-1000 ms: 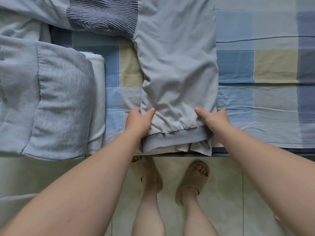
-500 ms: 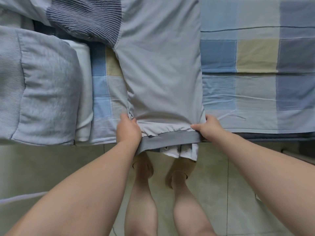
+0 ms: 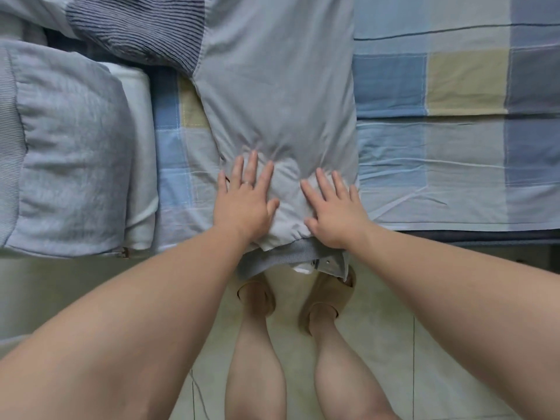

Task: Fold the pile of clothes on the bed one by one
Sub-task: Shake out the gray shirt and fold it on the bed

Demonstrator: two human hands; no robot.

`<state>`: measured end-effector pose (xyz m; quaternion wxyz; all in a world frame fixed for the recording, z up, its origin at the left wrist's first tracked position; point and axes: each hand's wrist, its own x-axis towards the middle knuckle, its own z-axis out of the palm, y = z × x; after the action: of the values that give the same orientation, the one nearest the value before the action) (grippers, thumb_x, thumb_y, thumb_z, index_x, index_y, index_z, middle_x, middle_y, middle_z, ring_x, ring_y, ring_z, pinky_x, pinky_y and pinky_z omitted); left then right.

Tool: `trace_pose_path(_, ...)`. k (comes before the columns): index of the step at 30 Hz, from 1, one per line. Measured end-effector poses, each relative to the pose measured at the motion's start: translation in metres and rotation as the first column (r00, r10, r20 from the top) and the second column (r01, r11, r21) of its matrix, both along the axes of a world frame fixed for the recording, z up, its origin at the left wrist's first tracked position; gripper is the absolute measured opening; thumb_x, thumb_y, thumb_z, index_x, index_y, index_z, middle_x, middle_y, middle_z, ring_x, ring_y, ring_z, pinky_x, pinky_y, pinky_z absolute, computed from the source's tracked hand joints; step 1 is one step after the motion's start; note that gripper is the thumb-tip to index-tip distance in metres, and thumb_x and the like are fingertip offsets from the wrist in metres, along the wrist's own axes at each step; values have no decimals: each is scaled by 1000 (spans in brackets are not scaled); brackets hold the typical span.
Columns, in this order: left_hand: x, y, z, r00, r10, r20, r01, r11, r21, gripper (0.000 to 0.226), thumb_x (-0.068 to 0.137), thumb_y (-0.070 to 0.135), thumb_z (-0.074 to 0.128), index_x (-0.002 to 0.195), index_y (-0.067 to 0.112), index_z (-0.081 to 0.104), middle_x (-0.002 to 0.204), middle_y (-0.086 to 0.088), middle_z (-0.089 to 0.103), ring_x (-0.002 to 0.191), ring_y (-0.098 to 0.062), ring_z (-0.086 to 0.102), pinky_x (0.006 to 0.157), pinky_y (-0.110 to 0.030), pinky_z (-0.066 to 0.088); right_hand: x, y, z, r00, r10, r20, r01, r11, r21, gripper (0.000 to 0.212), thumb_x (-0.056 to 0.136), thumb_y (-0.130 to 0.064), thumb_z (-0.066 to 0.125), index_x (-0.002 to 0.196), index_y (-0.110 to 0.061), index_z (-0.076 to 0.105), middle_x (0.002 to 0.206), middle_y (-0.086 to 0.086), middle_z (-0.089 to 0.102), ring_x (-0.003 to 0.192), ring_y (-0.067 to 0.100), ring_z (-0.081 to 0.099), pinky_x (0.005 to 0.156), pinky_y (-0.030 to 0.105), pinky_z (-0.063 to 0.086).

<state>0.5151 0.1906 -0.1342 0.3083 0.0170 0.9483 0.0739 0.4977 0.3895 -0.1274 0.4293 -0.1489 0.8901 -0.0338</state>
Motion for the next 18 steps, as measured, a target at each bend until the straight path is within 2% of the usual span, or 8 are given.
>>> trace_pose_path(3,27,2,22,984,-17,177,14,1000,21,75,103,52,36,160,31,-7,167,-5,-21,155,-26,-14,124,-54,2,2,6,18,987,10,159,-17,999,42,74,99,-47,44,159,-38,2,167,-4,-17,154,28,-12,123,55,3)
trace_pose_path(5,32,-1,44,947,-4,321,-17,998,61,70,103,49,40,160,33,5,169,-4,-14,156,-24,-7,123,-52,7,-6,9,38,965,3,261,-20,998,60,69,99,-50,46,158,-38,13,169,-5,-8,155,28,-2,122,56,12)
trace_pose_path(6,30,-3,57,923,8,385,-40,996,77,64,102,48,42,159,32,16,170,-3,-6,156,-23,-1,122,-52,10,-11,10,51,963,-12,269,-5,998,61,69,99,-51,46,158,-37,14,169,-4,-5,155,29,1,122,55,15)
trace_pose_path(8,20,-9,86,900,58,432,-104,991,82,56,102,48,43,154,31,31,167,-3,13,153,-24,10,122,-51,17,-23,6,82,981,-65,181,59,998,37,70,100,-50,45,159,-36,10,169,-3,-4,155,29,1,121,53,18)
trace_pose_path(10,4,-20,117,914,162,371,-204,976,75,56,102,47,42,155,30,32,166,-2,19,153,-24,13,121,-47,20,-37,-5,115,995,-83,61,84,996,-19,69,102,-48,43,160,-37,7,169,-5,-3,155,27,1,121,52,19)
trace_pose_path(13,-30,-51,155,935,297,194,-320,942,100,56,102,44,43,154,27,34,166,-4,21,153,-26,12,122,-44,20,-65,-36,154,997,-53,-48,49,996,-77,69,102,-48,43,160,-37,6,169,-5,-1,154,26,4,121,49,20)
trace_pose_path(18,-95,-134,182,916,400,-13,-394,907,152,56,100,38,46,153,26,34,167,-4,19,153,-25,11,123,-42,14,-124,-117,178,991,-14,-133,-5,990,-142,69,102,-47,43,160,-37,5,169,-6,2,154,24,7,122,44,19)
